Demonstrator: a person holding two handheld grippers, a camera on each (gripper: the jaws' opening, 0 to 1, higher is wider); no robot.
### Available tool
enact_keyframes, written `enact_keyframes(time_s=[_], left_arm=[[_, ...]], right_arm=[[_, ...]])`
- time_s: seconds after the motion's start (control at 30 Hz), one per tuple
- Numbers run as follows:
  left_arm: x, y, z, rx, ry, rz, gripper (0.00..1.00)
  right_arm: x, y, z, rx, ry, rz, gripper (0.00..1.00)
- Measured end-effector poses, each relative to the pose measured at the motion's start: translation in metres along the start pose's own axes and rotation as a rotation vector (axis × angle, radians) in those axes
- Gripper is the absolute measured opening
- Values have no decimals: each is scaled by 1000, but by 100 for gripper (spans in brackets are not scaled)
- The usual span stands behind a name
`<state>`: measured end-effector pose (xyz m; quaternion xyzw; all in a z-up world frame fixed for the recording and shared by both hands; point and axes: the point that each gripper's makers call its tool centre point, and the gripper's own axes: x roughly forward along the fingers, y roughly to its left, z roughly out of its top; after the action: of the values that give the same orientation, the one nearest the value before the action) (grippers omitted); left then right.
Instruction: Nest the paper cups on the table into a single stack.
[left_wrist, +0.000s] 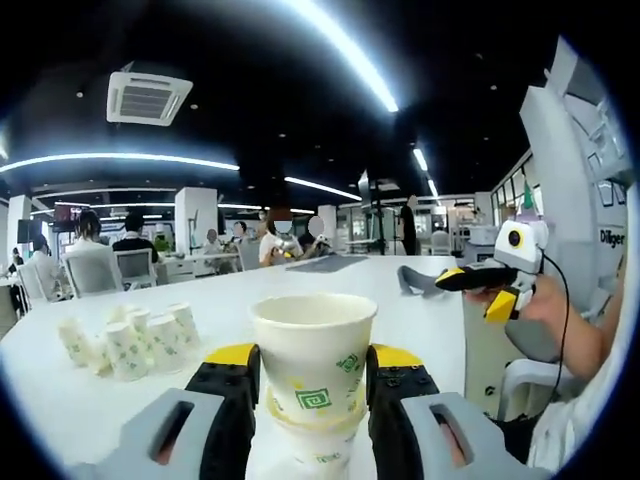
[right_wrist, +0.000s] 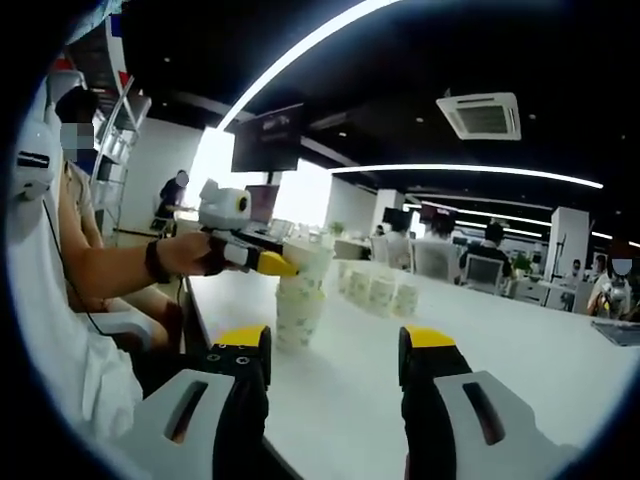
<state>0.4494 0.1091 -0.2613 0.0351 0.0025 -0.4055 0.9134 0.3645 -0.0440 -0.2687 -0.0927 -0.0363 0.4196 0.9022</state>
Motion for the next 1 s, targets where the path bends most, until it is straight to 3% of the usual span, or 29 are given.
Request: enact_keyframes(time_s=[0.1, 0.23, 0.47, 1.0], left_arm=[[-1, 1, 0, 3, 1, 8, 56], [-4, 2, 0, 17, 1, 21, 55], [1, 0, -8, -30, 19, 15, 53], [10, 3, -39, -77, 80, 46, 53]], right_arm=[[-1, -2, 0, 2, -4, -7, 54], [0, -2, 0, -1, -4, -7, 54], [0, -1, 1, -5, -6, -6, 54], [-5, -8, 3, -10, -19, -26, 53]])
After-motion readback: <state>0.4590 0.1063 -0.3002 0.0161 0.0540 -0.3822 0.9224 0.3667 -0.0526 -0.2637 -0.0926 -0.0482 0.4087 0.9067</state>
